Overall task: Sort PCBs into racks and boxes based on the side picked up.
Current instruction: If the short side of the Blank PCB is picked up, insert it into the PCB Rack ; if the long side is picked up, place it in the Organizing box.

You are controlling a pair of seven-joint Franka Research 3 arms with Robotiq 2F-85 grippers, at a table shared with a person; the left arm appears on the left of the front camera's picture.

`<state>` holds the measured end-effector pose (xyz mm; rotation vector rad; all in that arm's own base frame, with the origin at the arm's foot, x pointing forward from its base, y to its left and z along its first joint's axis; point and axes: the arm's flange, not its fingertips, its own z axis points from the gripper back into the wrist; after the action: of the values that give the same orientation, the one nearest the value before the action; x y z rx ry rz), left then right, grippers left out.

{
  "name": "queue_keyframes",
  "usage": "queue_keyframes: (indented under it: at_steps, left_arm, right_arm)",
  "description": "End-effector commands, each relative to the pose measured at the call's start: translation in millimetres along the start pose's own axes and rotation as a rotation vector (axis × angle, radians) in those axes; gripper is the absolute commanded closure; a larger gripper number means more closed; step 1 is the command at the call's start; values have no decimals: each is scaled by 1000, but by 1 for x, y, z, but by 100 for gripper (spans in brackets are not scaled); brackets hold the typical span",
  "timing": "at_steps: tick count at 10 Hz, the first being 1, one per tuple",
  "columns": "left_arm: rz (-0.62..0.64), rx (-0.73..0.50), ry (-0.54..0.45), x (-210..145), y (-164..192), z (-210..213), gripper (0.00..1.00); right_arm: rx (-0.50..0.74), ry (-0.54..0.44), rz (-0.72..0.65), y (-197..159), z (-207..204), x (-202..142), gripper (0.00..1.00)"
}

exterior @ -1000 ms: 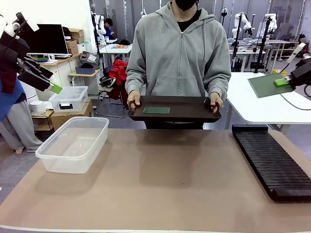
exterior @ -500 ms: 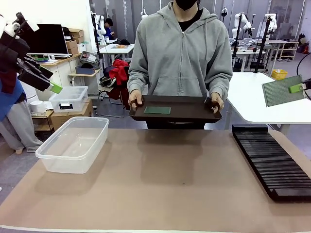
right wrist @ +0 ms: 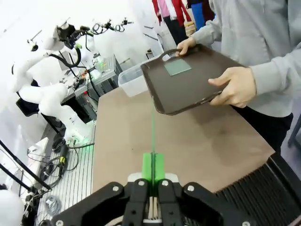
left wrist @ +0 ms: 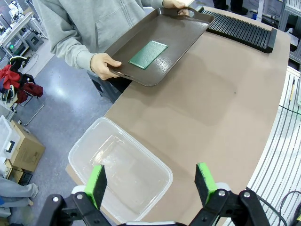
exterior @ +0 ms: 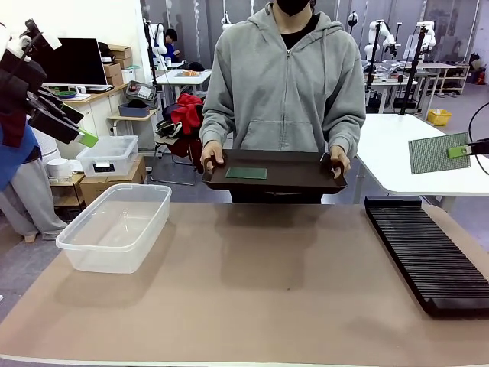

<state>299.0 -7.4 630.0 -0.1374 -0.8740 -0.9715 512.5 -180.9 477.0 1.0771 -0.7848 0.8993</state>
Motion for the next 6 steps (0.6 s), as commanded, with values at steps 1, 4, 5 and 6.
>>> queue_keyframes:
  at_steps: [1, 4, 5, 6]
  left_arm:
    - [0, -7, 7, -1, 0, -1, 0]
    - [0, -7, 7, -1, 0, -1, 0]
    - [0, -7, 7, -1, 0, -1, 0]
    - [0, -7, 7, -1, 0, -1, 0]
  right_arm:
    - [-20, 69, 88, 15, 1, 8, 98]
    - [-3, 39, 48, 8, 3, 7, 98]
    - [-5, 64, 43, -1, -2, 6, 98]
    - [5, 66, 81, -9, -6, 4, 98]
